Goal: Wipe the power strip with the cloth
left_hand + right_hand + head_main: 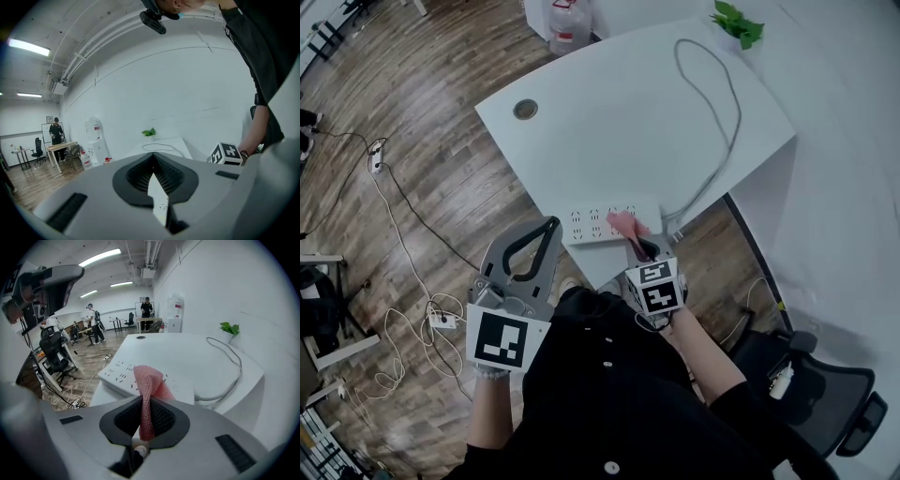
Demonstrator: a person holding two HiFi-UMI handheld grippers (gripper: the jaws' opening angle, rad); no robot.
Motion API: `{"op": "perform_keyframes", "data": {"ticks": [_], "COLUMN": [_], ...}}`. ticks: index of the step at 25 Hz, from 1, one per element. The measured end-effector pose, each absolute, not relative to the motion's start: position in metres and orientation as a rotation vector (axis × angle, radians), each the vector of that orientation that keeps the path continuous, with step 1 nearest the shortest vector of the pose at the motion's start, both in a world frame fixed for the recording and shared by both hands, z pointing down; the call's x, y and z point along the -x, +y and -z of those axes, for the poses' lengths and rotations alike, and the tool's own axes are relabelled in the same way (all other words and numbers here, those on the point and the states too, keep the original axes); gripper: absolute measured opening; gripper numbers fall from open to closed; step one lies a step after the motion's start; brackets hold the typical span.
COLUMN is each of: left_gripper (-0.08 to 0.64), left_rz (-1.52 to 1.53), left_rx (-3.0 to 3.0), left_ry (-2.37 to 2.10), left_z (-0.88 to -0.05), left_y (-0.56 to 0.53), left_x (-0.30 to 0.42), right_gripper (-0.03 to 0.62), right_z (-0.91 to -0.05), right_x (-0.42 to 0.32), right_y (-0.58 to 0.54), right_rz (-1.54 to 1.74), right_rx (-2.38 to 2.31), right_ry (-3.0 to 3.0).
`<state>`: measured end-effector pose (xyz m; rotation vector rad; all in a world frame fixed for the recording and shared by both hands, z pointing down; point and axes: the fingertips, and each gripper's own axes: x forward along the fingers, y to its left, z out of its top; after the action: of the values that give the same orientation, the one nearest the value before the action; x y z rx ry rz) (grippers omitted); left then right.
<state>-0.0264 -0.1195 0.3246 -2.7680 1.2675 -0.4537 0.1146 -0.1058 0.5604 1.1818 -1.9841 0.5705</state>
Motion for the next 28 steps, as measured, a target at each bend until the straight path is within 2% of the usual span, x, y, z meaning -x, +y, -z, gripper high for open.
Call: {"op": "perform_keyframes", "data": {"ticks": [17,28], "left_gripper": [0.014,0.014], "left_rz": [0.444,0.446], "left_rx": [2.795,2.796], "left_ry": [1.208,1.182], "left_z": [-0.327,-0.325], "left_y": [-0.119,-0.118], "left_x": [0.009,0.008], "right_gripper": [0.054,0.054], "right_z": [-0.566,-0.559], "right_x": [-0.177,-0.187], "right_y": [-0.101,-0.100], "right_rz": [-0.636,-0.635], "right_rx": [-1.361,-1.403], "right_ry": [-1.863,-1.853]}}
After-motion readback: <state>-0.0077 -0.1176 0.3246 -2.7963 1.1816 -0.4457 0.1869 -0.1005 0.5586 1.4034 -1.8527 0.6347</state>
